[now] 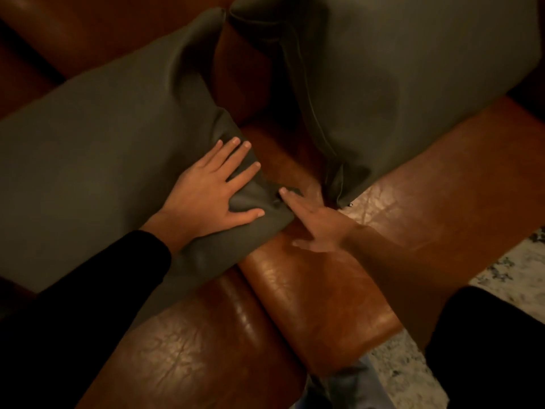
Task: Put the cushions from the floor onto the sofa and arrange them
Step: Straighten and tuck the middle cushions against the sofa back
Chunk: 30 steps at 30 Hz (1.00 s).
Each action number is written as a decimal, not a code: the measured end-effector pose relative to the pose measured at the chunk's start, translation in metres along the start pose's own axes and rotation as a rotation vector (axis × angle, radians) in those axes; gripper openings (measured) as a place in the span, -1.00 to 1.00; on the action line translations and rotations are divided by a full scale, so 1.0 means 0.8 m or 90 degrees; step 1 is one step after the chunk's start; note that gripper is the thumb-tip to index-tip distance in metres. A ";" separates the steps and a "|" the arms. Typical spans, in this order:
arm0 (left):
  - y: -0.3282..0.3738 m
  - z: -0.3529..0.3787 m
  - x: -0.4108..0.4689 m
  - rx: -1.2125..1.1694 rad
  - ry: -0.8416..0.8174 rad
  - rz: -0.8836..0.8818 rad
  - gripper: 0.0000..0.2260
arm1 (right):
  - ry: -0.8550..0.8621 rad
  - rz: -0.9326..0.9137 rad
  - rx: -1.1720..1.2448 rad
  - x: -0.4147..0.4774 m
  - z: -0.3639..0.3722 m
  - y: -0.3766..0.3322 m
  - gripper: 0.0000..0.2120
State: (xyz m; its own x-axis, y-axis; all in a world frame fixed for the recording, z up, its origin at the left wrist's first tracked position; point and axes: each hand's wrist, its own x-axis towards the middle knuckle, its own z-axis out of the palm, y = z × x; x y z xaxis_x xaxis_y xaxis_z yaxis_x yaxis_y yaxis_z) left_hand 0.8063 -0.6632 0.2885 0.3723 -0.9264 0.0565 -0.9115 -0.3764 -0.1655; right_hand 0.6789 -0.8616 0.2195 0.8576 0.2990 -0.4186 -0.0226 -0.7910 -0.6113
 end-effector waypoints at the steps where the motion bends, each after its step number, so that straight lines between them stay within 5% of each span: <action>1: -0.002 -0.001 0.000 0.002 0.005 0.003 -0.36 | -0.001 0.019 -0.002 0.000 0.002 0.002 -0.17; 8: -0.007 -0.007 -0.003 0.006 0.048 0.004 -0.36 | 0.121 0.154 -0.133 0.010 -0.014 -0.020 -0.68; 17: 0.000 -0.014 0.002 0.032 0.008 -0.008 -0.30 | 0.033 0.269 -0.098 0.019 -0.014 -0.036 -0.71; 20: 0.012 -0.018 0.004 0.001 0.026 0.020 -0.37 | 0.002 0.224 -0.090 0.028 -0.038 -0.035 -0.40; 22: 0.018 -0.025 0.003 0.000 0.067 0.043 -0.48 | 0.103 0.136 -0.100 0.026 -0.053 -0.041 -0.24; 26: 0.012 -0.045 -0.008 0.088 0.093 0.026 -0.49 | 0.461 -0.062 -0.055 0.031 -0.073 -0.064 -0.39; 30: 0.008 -0.055 -0.019 0.116 0.092 -0.051 -0.40 | 0.466 -0.149 -0.216 0.045 -0.085 -0.084 -0.45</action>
State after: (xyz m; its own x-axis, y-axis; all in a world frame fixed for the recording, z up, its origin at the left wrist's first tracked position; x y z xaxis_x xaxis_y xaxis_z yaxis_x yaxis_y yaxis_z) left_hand 0.7871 -0.6520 0.3301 0.4012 -0.8905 0.2144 -0.8288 -0.4526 -0.3289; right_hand 0.7463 -0.8340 0.2912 0.9405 0.1461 0.3067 0.2526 -0.9044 -0.3440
